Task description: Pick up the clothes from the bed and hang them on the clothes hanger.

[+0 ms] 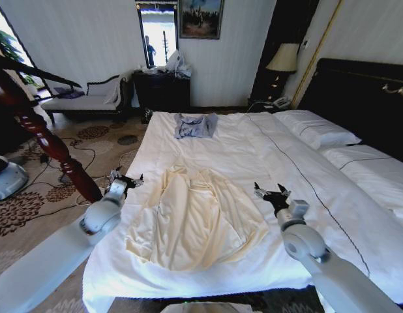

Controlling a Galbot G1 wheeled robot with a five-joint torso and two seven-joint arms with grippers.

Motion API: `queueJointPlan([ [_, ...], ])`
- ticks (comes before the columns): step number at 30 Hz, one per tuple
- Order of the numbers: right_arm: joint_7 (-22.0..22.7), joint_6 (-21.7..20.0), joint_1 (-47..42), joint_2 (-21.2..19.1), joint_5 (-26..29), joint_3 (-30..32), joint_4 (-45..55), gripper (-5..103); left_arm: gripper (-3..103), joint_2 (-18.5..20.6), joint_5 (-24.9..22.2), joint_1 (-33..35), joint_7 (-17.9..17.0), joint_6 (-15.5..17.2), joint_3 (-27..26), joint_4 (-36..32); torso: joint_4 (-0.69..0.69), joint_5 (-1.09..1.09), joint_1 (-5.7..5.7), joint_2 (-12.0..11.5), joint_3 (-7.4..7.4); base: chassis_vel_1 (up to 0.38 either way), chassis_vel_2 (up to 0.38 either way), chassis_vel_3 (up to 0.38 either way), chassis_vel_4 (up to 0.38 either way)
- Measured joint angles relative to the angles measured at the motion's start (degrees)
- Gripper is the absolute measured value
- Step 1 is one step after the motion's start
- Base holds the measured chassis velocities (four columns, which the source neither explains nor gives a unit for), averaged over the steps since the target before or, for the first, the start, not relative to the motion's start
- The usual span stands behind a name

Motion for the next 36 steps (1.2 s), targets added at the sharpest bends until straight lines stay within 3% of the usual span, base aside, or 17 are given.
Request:
queueJointPlan([
  [1, 0.00, 0.00, 0.00, 0.00, 0.00, 0.00, 0.00, 100, 100, 0.00, 0.00, 0.00, 0.00, 0.00, 0.00, 0.00, 0.00, 0.00, 0.00, 0.00, 0.00, 0.000, 0.000, 0.000, 0.000],
  [3, -2.66, 1.94, -6.68, 1.22, -4.41, 5.53, 2.93, 100, 100, -1.05, -0.69, 1.30, 0.89, -3.95, -0.64, -1.63, -0.14, 0.03, 0.00, 0.00, 0.00, 0.000, 0.000, 0.000, 0.000],
  [5, -4.02, 2.96, -9.12, 1.83, -6.29, 7.05, 3.88, 100, 100, -1.36, -0.83, 3.21, 1.17, -5.18, -2.26, -2.66, -0.13, 0.04, 0.00, 0.00, 0.00, 0.000, 0.000, 0.000, 0.000],
  [8, -6.01, 4.21, -13.22, 3.25, -8.51, 8.65, 5.96, 100, 100, -2.06, -0.85, 10.25, 2.16, -7.50, -8.69, -6.14, 0.00, 0.05, 0.01, 0.00, 0.01, 0.000, 0.000, 0.000, 0.000],
  [10, -6.30, 4.33, -13.97, 3.54, -8.68, 8.85, 6.43, 100, 100, -2.25, -0.70, 12.40, 2.54, -8.08, -10.44, -7.04, 0.00, 0.04, 0.01, 0.00, 0.01, 0.000, 0.000, 0.000, 0.000],
  [15, -7.17, 4.81, -16.21, 5.11, -9.35, 9.10, 8.01, 100, 100, -4.58, 0.74, 27.60, 6.04, -11.06, -21.65, -13.29, 0.00, 0.05, 0.00, 0.00, 0.00, 0.000, 0.000, 0.000, 0.000],
  [16, -7.17, 4.81, -16.21, 5.11, -9.35, 9.10, 8.01, 100, 100, -4.58, 0.74, 27.60, 6.04, -11.06, -21.65, -13.29, 0.00, 0.05, 0.00, 0.00, 0.00, 0.000, 0.000, 0.000, 0.000],
  [20, -8.40, 6.62, -17.61, 6.75, -10.94, 8.11, 7.91, 100, 100, -8.51, 2.47, 35.97, 7.90, -12.53, -28.74, -17.03, -0.03, 0.04, 0.01, 0.00, 0.01, 0.000, 0.000, 0.000, 0.000],
  [27, -9.31, 7.27, -18.01, 8.53, -12.15, 7.14, 7.27, 100, 100, -13.91, 4.46, 42.44, 8.93, -12.60, -34.17, -21.67, -0.02, 0.04, 0.01, 0.00, 0.01, 0.000, 0.000, 0.000, 0.000],
  [32, -9.46, 7.33, -17.74, 9.33, -12.72, 6.12, 6.87, 100, 100, -13.73, 9.03, 45.87, 6.00, -9.24, -36.67, -25.52, -0.04, 0.04, 0.01, -0.01, 0.01, 0.000, 0.000, 0.000, 0.000],
  [36, -9.53, 7.43, -17.24, 10.34, -13.28, 4.84, 5.94, 100, 100, -11.56, 14.39, 49.40, 4.77, -6.96, -42.72, -27.71, -0.01, 0.03, 0.00, -0.01, 0.01, 0.000, 0.000, 0.000, 0.000],
])
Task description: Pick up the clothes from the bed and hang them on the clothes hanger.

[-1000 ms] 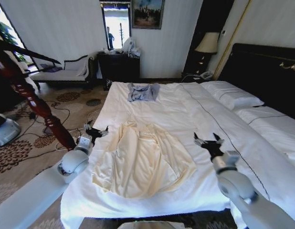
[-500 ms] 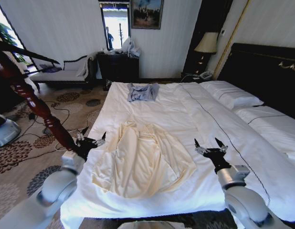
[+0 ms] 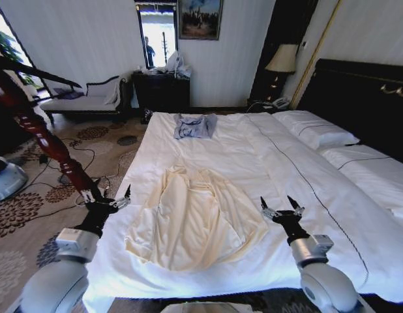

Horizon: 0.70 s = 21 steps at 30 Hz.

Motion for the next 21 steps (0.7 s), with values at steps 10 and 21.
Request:
queueJointPlan([
  [10, 0.26, -0.57, 1.55, 1.41, -0.41, -2.45, -1.34, 100, 100, 8.99, -5.17, -7.29, -3.32, 8.22, -11.65, 0.05, -0.02, 0.00, 0.01, 0.00, 0.01, 0.000, 0.000, 0.000, 0.000],
  [21, 0.56, -0.64, 0.86, 2.74, -1.28, -2.49, -2.30, 100, 100, 19.60, -7.00, -19.89, -7.75, 28.82, -15.98, 2.71, -0.02, 0.00, 0.02, -0.01, 0.01, 0.000, 0.000, 0.000, 0.000],
])
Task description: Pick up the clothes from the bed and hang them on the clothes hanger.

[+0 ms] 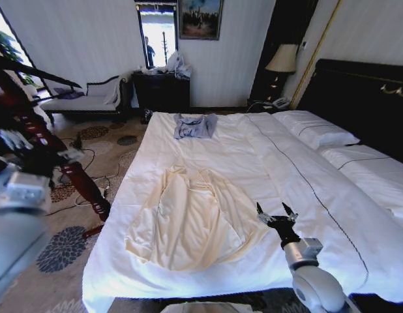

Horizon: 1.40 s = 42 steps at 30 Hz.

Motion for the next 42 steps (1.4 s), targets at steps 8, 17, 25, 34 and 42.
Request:
queueJointPlan([
  [8, 0.23, -0.12, 0.18, 0.44, -0.02, -0.19, -0.29, 100, 97, 3.81, 3.00, -1.49, 3.02, 0.74, -6.64, 4.65, 0.01, 0.01, -0.01, 0.00, 0.00, 0.000, 0.000, 0.000, 0.000],
  [17, 0.33, -0.20, 0.59, 1.13, -0.49, -1.77, -0.83, 100, 97, 3.20, 3.68, -9.50, 2.94, 0.49, 1.25, 13.93, 0.00, -0.02, -0.01, 0.00, 0.00, 0.000, 0.000, 0.000, 0.000],
  [25, 0.41, -0.14, 0.54, 2.30, -1.05, -2.07, -0.87, 100, 97, 3.81, 1.91, -19.68, 1.68, 0.30, 10.24, 19.31, -0.01, 0.01, -0.01, 0.00, 0.00, 0.000, 0.000, 0.000, 0.000],
  [34, 0.66, -0.08, 1.19, 2.72, -1.24, -2.47, -1.61, 100, 97, 3.95, -0.54, -19.71, 1.06, 0.19, 9.31, 19.89, 0.00, 0.01, 0.00, 0.00, -0.01, 0.000, 0.000, 0.000, 0.000],
  [42, 0.98, -0.21, 1.57, 2.14, -1.18, -2.67, -1.97, 100, 97, 3.17, -1.09, -16.45, 1.23, 0.15, 3.98, 19.58, 0.00, 0.01, -0.01, 0.00, -0.01, 0.000, 0.000, 0.000, 0.000],
])
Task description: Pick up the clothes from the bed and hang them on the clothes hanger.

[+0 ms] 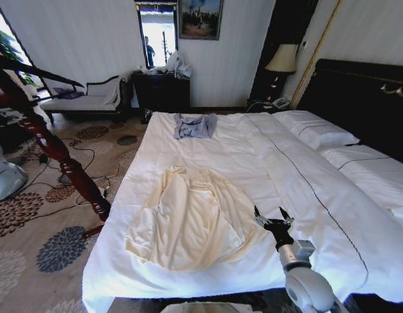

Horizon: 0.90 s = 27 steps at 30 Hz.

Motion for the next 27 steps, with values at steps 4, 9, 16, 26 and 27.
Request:
queueJointPlan([
  [4, 0.05, -0.01, 0.07, 0.02, -0.01, -0.07, -0.15, 100, 97, 0.08, -0.12, 1.10, 0.39, -0.02, -1.86, 0.37, 0.00, 0.01, 0.00, 0.00, 0.00, 0.000, 0.000, 0.000, 0.000],
  [9, 0.24, -0.02, 0.27, -0.20, 0.09, -0.13, -0.14, 100, 97, 0.09, -0.14, 1.90, 0.82, -0.04, -3.13, 1.21, 0.01, 0.00, 0.00, 0.01, 0.00, 0.000, 0.000, 0.000, 0.000],
  [16, 0.34, -0.03, 0.24, 0.32, 0.08, -0.29, 0.02, 100, 94, 0.63, 1.00, 1.01, 1.45, -0.07, -2.97, 2.78, 0.01, 0.00, 0.00, 0.00, 0.00, 0.000, 0.000, 0.000, 0.000],
  [26, 0.39, 0.00, -0.01, 0.51, 0.02, -0.11, 0.37, 100, 62, 0.57, 1.34, 0.68, 2.20, -0.07, -2.39, 3.68, 0.00, 0.00, 0.00, 0.00, 0.00, 0.000, 0.000, 0.000, 0.000],
  [27, 0.41, 0.00, 0.00, 0.49, 0.04, -0.08, 0.42, 100, 56, 0.53, 1.16, 0.80, 2.29, -0.08, -2.44, 3.71, 0.01, 0.00, 0.00, 0.00, 0.00, 0.000, 0.000, 0.000, 0.000],
])
